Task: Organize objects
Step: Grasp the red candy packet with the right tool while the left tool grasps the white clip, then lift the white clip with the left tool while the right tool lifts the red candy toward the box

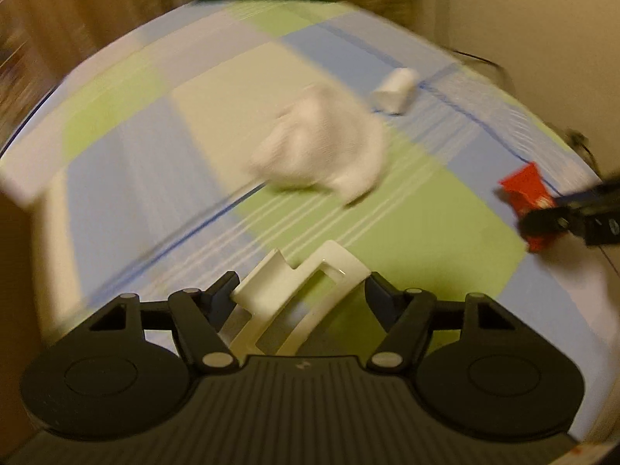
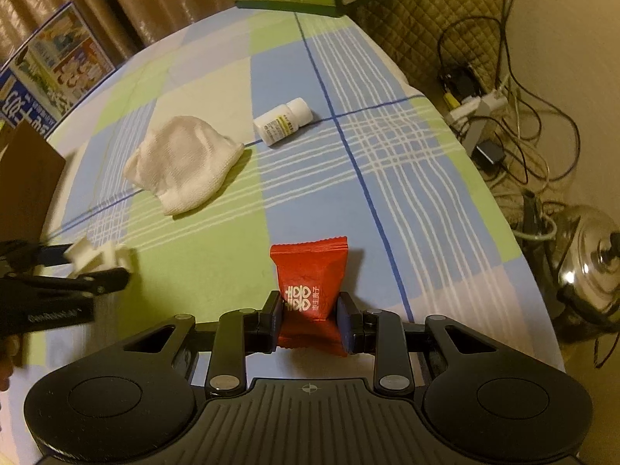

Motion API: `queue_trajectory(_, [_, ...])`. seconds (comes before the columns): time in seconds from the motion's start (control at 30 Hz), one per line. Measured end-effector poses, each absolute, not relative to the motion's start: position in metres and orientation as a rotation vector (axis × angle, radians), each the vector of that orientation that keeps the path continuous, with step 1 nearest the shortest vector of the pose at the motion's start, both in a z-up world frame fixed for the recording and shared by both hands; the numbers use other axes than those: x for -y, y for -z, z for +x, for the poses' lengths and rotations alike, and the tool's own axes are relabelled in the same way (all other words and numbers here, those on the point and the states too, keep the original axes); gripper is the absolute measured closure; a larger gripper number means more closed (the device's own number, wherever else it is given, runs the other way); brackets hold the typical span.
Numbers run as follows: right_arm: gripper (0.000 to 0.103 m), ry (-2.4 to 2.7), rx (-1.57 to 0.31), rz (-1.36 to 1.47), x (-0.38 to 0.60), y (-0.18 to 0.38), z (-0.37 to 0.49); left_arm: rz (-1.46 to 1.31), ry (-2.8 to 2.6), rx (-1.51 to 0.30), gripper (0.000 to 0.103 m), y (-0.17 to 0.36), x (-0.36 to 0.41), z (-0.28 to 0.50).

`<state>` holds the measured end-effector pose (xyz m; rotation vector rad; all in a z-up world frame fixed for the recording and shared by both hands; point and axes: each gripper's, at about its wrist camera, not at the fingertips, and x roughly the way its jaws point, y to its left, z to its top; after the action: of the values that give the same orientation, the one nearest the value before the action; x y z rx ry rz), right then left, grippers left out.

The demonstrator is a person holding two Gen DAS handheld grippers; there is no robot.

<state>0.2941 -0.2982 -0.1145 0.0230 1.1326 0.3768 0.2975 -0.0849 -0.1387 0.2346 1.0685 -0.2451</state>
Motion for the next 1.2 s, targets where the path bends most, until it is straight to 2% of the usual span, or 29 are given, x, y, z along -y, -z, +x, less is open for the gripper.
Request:
queue_trajectory(0.1, [0.076, -0.384, -1.125, -0.002, 0.295, 0.116, 0.297, 0.167, 0.141, -1.077, 0.036, 0.138, 0.071, 0.290])
queue_trajectory(0.2, [0.075, -0.393, -1.125, -0.018, 0.293, 0.117, 0.300, 0.149, 0.177, -1.069, 0.030, 0.136, 0.062, 0.282])
queue_trajectory(0.37, [0.073, -0.399, -1.124, -0.048, 0.289, 0.117, 0.305, 0.263, 0.264, -1.019, 0.029, 0.133, 0.064, 0.277])
queue_trajectory(0.47, [0.072, -0.399, -1.121, -0.066, 0.287, 0.117, 0.307, 0.308, 0.299, -1.026, 0.039, 0.136, 0.067, 0.278])
queue_trajectory(0.53, [0.072, -0.399, -1.118, -0.064, 0.287, 0.117, 0.307, 0.337, 0.304, -1.029, 0.053, 0.137, 0.068, 0.278])
queue_trajectory(0.8, [0.072, -0.415, -1.094, -0.106, 0.284, 0.118, 0.306, 0.223, 0.215, -1.056, 0.053, 0.136, 0.059, 0.276])
queue_trajectory(0.97, [0.079, -0.440, -1.099, -0.111, 0.286, 0.118, 0.302, 0.082, 0.152, -1.085, 0.054, 0.130, 0.048, 0.275])
queue_trajectory(1.2, [0.080, -0.507, -1.083, -0.062, 0.285, 0.101, 0.286, -0.015, 0.135, -1.070, 0.054, 0.112, 0.039, 0.263])
